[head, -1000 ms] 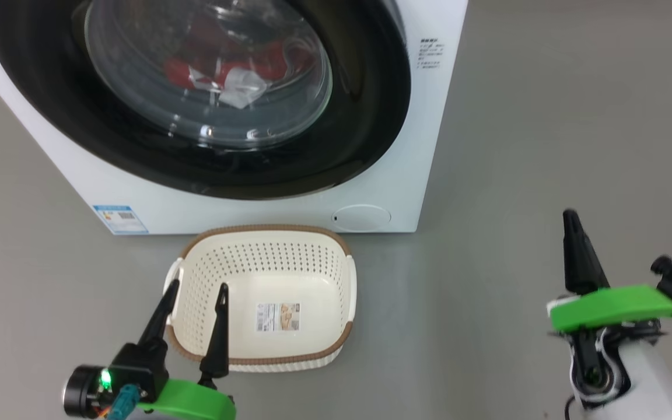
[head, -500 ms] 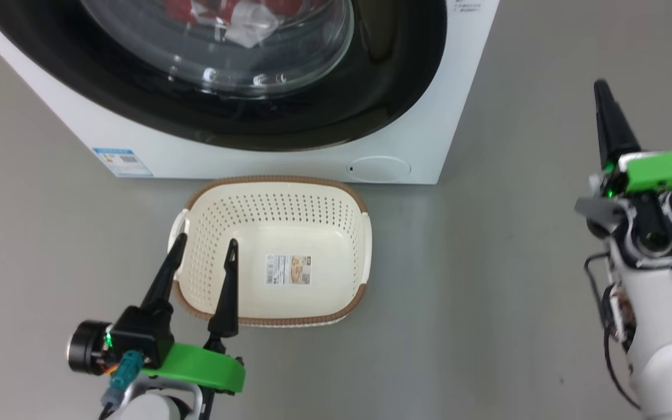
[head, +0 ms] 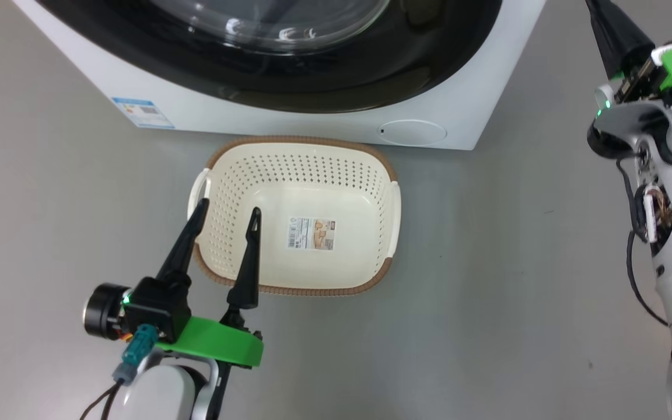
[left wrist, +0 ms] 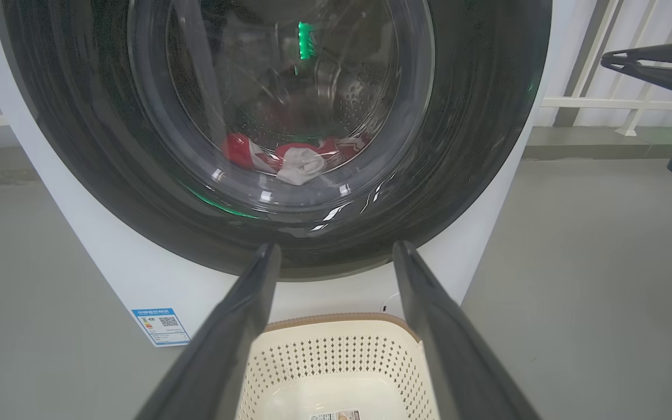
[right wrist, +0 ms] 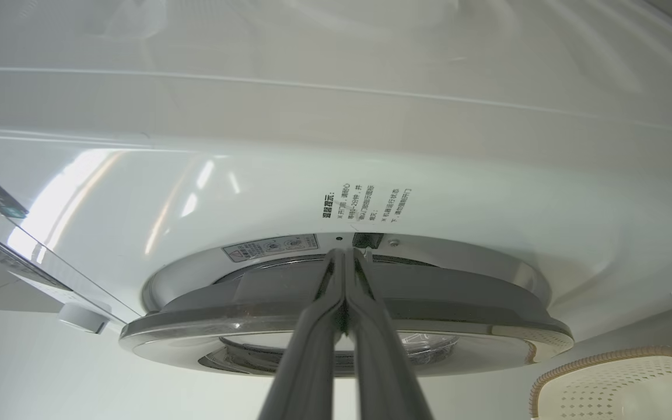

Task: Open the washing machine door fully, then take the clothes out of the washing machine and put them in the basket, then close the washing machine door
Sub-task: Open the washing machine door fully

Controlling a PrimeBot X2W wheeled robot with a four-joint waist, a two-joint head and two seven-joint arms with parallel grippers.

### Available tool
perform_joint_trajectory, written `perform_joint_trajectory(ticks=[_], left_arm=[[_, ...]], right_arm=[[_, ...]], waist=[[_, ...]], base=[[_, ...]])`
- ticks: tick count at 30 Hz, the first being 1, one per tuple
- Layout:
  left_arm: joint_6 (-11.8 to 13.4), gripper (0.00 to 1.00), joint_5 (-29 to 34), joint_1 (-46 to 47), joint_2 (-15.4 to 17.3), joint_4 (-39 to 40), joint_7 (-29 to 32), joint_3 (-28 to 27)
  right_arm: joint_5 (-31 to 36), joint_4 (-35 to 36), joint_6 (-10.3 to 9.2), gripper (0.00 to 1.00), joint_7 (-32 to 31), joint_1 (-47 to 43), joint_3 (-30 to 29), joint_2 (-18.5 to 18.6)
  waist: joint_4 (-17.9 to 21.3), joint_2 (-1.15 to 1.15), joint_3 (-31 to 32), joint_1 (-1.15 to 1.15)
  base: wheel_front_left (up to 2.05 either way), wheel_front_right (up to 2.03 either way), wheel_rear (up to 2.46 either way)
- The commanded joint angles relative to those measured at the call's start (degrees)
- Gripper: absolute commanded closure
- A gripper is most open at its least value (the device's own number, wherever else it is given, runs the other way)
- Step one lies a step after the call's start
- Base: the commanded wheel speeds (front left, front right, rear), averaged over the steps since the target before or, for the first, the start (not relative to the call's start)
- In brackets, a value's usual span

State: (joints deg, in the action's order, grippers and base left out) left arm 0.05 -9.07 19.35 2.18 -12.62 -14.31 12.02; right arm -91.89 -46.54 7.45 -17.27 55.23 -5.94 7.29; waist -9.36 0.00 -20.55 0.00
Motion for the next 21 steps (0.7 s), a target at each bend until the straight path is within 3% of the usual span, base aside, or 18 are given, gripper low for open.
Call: perform_joint_trajectory(ticks=[1, 6, 21], left_arm=[[0.5, 0.0, -0.8, 1.4, 0.7, 1.6, -0.7, -1.2], [0.9, 0.0, -1.1, 1.9, 0.7, 1.6, -0.7, -0.3], [1.3, 0.0, -2.4, 3.7, 0.7, 1.8, -0.7, 2.1]], right_arm=[[-0.9, 0.7, 0.03, 1.0, -1.7, 2.8, 1.2, -0.3], [-0.8, -2.6, 0.03, 1.0, -4.8, 7.5, 2.5, -0.3], [0.0, -9.6, 0.03, 1.0, -6.3, 16.8, 3.9, -1.4]], waist=[[-1.2, 0.0, -1.2, 0.0], [-1.9, 0.0, -2.1, 0.0], [-3.9, 0.0, -4.1, 0.0]], base=[[0.0, 0.0, 0.0], [0.0, 0.0, 0.0], [0.0, 0.0, 0.0]])
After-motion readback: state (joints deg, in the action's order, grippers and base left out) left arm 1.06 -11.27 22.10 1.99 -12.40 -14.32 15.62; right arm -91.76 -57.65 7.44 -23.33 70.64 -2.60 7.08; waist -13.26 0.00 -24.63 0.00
